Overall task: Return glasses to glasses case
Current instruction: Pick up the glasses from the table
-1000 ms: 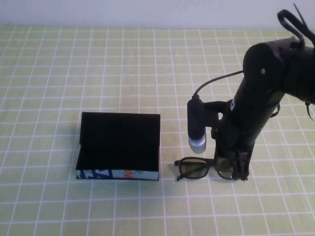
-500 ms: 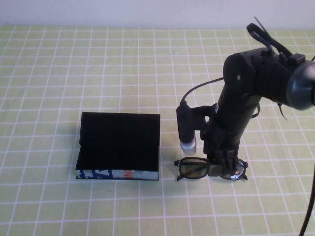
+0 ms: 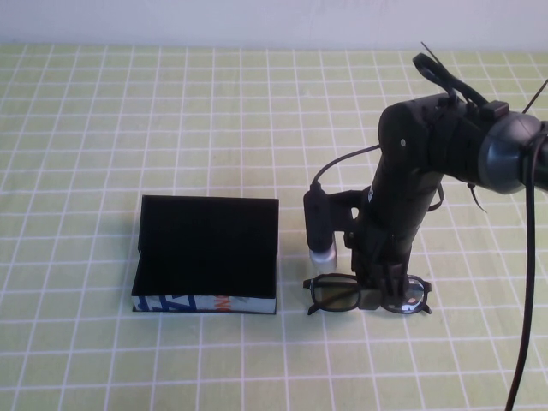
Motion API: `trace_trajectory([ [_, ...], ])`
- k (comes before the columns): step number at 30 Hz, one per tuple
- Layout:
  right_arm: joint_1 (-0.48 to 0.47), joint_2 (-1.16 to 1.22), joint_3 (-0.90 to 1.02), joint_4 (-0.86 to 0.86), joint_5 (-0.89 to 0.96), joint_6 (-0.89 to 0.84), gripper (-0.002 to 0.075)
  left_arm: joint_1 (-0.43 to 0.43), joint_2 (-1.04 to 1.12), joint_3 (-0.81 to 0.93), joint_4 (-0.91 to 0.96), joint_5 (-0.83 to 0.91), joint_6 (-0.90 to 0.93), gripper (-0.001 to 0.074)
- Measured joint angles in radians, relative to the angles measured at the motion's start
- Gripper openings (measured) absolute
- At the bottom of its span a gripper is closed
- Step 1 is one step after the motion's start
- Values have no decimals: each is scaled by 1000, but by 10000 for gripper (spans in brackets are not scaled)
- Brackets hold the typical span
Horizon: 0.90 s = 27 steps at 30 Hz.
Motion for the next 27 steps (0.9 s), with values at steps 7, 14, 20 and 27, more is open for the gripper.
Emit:
trace_trajectory([
  [7,-14,11,0,-4,-8,0,418,0,0,0,0,0,0,-2],
  [14,-18,19,0,-3,-10,0,413,0,0,0,0,0,0,-2],
  [20,-18,32,0,-1,-12,0,406,0,0,0,0,0,0,-2],
  [27,-19,32,0,1,6,0,265,0,0,0,0,0,0,-2],
])
